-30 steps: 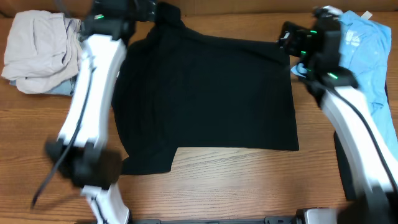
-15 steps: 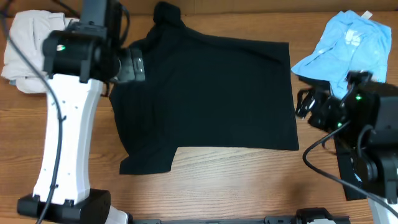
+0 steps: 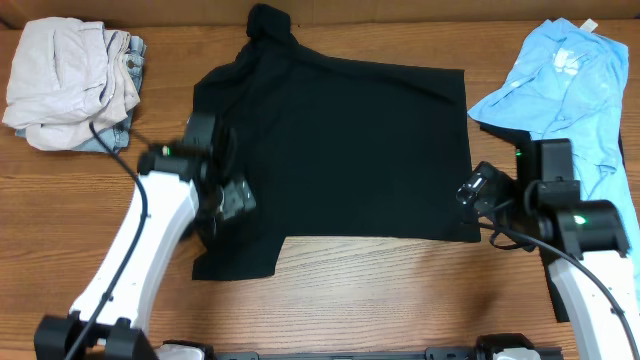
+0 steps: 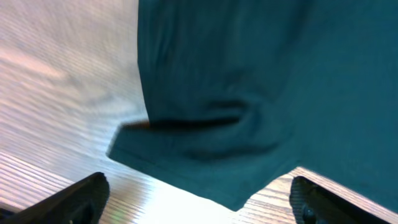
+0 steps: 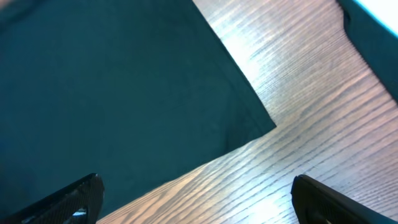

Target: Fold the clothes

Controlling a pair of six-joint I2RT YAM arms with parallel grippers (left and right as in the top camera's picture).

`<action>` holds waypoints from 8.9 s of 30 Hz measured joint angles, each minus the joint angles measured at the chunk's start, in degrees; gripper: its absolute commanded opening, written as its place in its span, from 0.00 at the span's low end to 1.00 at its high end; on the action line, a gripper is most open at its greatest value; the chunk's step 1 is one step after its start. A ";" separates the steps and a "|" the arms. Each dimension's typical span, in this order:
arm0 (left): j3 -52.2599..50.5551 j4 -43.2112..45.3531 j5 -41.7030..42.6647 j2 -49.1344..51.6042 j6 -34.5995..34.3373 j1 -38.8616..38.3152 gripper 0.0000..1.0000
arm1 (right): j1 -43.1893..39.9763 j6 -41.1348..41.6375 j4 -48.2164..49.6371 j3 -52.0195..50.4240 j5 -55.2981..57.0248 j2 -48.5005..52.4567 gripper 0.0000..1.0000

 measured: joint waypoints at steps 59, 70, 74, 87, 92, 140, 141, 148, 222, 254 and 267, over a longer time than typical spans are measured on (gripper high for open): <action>-13.99 18.40 3.23 -3.43 1.49 1.86 0.04 | -0.61 9.79 32.28 -24.68 2.67 19.63 0.04; 12.11 -8.61 0.85 -3.21 7.28 3.69 0.04 | -2.14 1.84 -0.46 -11.58 -2.84 8.63 0.04; 12.94 -11.30 0.39 -3.21 8.63 3.69 0.04 | -2.16 0.15 -4.85 -10.73 -4.42 6.54 0.04; 12.96 9.70 -1.22 1.05 10.91 3.30 0.04 | -2.21 -1.40 18.36 -10.73 -2.78 11.17 0.04; 12.94 22.03 -1.36 9.68 12.83 2.51 0.04 | -2.21 -2.19 28.94 -10.73 -1.40 18.21 0.04; 12.52 22.23 2.21 18.67 33.07 2.40 1.00 | 5.09 -11.76 24.09 -5.20 -7.52 25.46 1.00; 11.04 24.96 2.97 18.69 34.10 2.40 1.00 | 5.29 -12.11 24.96 -5.20 -7.45 26.80 1.00; 4.59 34.40 4.39 20.98 37.22 2.40 1.00 | 5.38 -13.55 29.51 -5.27 -7.17 35.50 1.00; 49.44 36.68 5.88 51.49 39.19 4.04 0.94 | 5.42 -18.53 3.89 20.24 -7.52 24.00 0.91; 51.69 30.08 8.15 48.98 34.38 4.04 0.04 | 5.42 -18.73 9.09 20.24 -4.07 33.38 0.82; 53.40 14.67 8.17 37.05 34.88 4.04 0.04 | 4.92 -16.33 14.19 20.24 -2.29 47.41 0.82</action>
